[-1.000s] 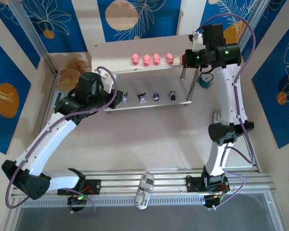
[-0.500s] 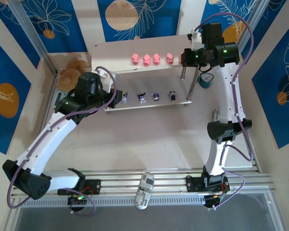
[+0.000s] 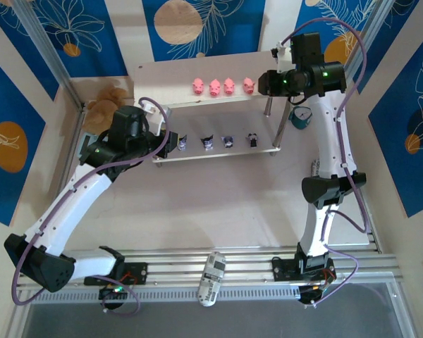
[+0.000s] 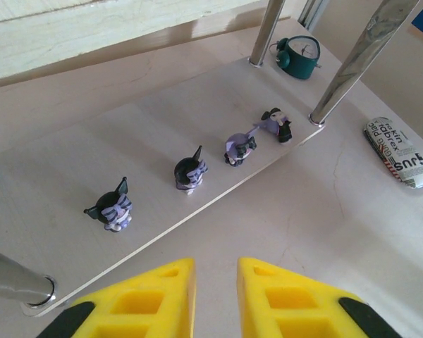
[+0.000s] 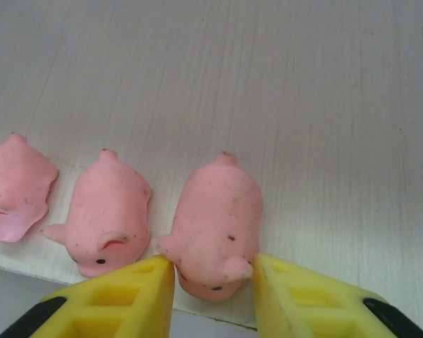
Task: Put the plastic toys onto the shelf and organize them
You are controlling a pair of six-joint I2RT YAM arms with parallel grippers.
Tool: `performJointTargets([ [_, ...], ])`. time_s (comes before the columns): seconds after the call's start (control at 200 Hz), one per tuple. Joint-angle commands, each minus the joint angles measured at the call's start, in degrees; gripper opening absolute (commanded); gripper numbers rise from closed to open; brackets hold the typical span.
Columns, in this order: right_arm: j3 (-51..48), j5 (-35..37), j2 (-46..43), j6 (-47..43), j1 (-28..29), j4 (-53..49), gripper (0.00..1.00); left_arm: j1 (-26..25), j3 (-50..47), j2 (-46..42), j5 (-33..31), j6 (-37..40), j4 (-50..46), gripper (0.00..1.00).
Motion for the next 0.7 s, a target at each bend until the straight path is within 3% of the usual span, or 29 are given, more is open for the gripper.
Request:
performJointTargets([
  [0.0, 0.98, 0.57, 0.76, -0.01, 0.42, -0.18, 0.39, 1.02, -0.72, -0.88, 1.44, 1.26, 1.04, 0.23],
  [0.39, -0.8, -1.87, -2.01, 0.72, -0.47, 1.8, 0.5, 1.51, -0.64, -1.37, 1.36, 1.28, 0.57, 0.23],
  [0.535, -6.8, -4.36, -8.1, 1.98, -2.26, 5.77, 0.53, 1.92, -0.96, -1.84, 0.92, 1.29, 0.26, 0.24],
  [0.695, -19.61, -7.8, -20.73, 4.55, -5.24, 15.17, 0.6, 2.75, -2.35, -2.67, 0.91, 0.98, 0.87, 0.24],
])
